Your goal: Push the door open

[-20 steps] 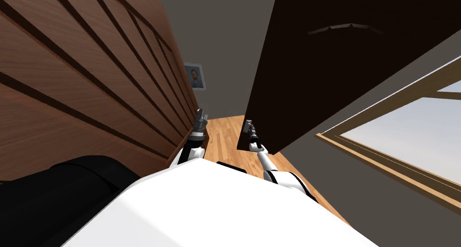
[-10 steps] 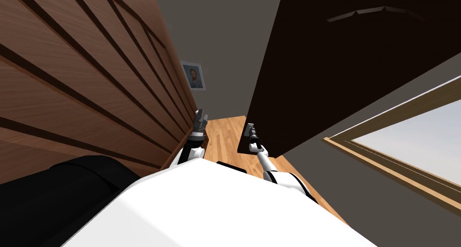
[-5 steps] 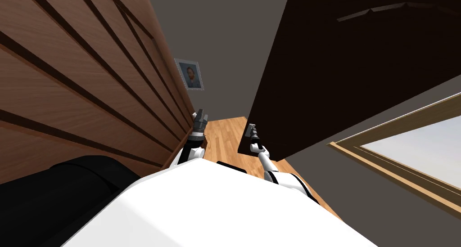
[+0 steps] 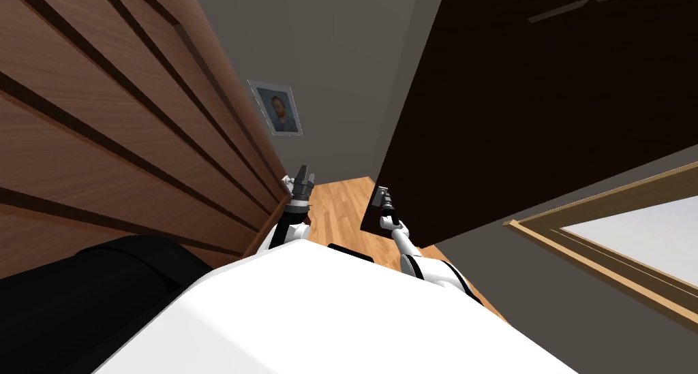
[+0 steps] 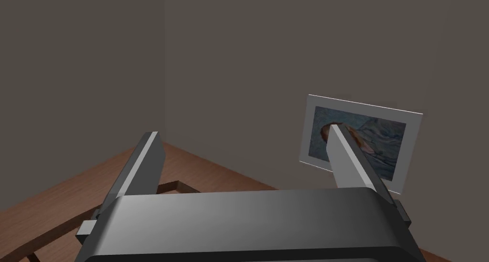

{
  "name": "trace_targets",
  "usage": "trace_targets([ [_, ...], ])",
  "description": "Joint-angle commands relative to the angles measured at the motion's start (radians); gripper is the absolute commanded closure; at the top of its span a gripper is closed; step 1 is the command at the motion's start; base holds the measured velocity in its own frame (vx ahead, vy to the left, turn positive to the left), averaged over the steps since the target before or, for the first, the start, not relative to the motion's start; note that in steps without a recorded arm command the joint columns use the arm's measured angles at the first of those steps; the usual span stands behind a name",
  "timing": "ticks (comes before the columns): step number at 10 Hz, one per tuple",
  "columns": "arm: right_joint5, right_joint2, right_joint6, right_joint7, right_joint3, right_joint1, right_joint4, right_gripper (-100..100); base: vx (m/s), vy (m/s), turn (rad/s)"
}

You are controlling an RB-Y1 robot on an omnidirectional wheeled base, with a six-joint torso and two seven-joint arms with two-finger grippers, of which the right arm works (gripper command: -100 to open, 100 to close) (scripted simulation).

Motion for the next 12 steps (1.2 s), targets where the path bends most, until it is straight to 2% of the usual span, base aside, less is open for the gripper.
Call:
trace_targets([
  [1,-0.002,-0.014,0.019,0.004,-0.01,0.021,-0.044,100,0.062,0.035,-0.013],
  [3,-0.01,-0.014,0.019,0.028,-0.04,0.018,-0.042,100,0.145,0.046,-0.168],
  [4,-0.009,-0.008,0.013,0.02,-0.028,0.001,-0.017,-100,-0.053,0.032,-0.076],
  [5,-0.009,-0.008,0.013,0.02,-0.028,0.001,-0.017,-100,-0.211,0.021,-0.009],
  [8,-0.008,0.016,0.022,0.023,-0.022,-0.001,-0.02,-100,-0.228,0.035,-0.039],
  [9,-0.008,0.033,0.025,0.024,-0.02,-0.002,-0.022,-100,-0.257,0.003,-0.043],
  [10,-0.008,0.033,0.025,0.024,-0.02,-0.002,-0.022,-100,-0.18,0.002,-0.008],
  [11,-0.008,0.061,0.03,0.026,-0.017,-0.003,-0.023,-100,-0.176,0.002,-0.046],
  [12,-0.008,0.073,0.031,0.026,-0.016,-0.003,-0.024,-100,-0.165,0.019,-0.034],
])
